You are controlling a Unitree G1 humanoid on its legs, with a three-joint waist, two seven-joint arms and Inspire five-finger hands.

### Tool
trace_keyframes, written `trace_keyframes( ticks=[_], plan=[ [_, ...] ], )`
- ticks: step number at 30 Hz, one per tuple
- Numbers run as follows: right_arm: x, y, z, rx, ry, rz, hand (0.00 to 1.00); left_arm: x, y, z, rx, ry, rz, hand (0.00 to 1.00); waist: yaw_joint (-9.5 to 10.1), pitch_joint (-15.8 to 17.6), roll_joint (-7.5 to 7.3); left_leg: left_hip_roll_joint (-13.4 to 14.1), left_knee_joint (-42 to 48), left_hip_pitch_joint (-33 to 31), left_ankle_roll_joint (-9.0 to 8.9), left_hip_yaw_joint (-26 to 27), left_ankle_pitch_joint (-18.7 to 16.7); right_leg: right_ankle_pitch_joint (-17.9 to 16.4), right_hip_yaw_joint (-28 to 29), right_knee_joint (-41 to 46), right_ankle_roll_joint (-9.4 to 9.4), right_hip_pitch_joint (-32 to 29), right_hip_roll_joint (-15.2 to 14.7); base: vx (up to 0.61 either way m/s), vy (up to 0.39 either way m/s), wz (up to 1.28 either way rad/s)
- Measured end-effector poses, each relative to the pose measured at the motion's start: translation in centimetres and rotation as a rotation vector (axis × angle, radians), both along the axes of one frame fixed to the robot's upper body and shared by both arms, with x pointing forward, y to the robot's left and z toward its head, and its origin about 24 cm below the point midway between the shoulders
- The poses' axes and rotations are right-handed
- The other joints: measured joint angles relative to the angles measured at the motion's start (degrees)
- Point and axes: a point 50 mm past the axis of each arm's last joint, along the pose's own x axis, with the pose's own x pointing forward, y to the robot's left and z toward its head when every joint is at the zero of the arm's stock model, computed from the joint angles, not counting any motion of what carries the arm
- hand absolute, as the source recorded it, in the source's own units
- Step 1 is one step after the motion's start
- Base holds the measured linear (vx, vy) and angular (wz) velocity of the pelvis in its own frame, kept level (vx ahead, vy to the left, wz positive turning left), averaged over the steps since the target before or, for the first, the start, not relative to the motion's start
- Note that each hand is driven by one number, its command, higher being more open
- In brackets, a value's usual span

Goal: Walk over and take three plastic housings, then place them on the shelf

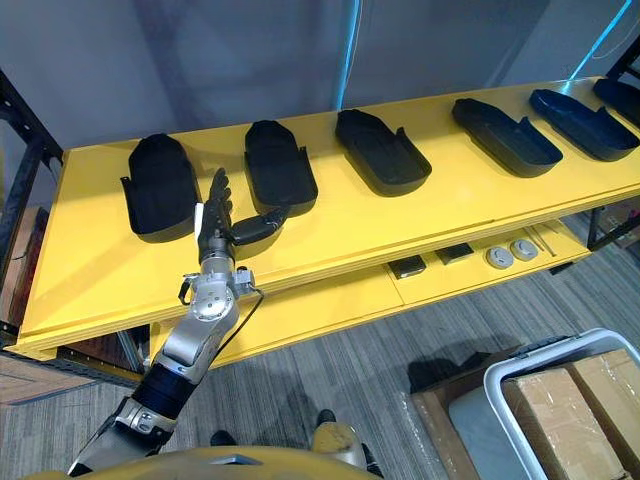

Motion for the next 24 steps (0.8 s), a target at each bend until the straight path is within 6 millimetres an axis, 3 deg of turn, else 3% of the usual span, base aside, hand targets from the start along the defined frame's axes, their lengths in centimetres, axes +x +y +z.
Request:
trace_keyframes(
  ticks=[24],
  plan=[
    [0.14, -0.09, 0.00, -0.002, 0.002, 0.030, 1.00, -0.03, 0.85, -0.41, -0.014, 0.053, 0.150, 1.00, 0.20, 0.07, 0.16, 0.06, -0.01, 0.40, 0.22, -0.70, 0.20, -0.13, -0.30, 0.07, -0.03, 0.80, 0.09, 0.00, 0.002, 0.00]
  ],
)
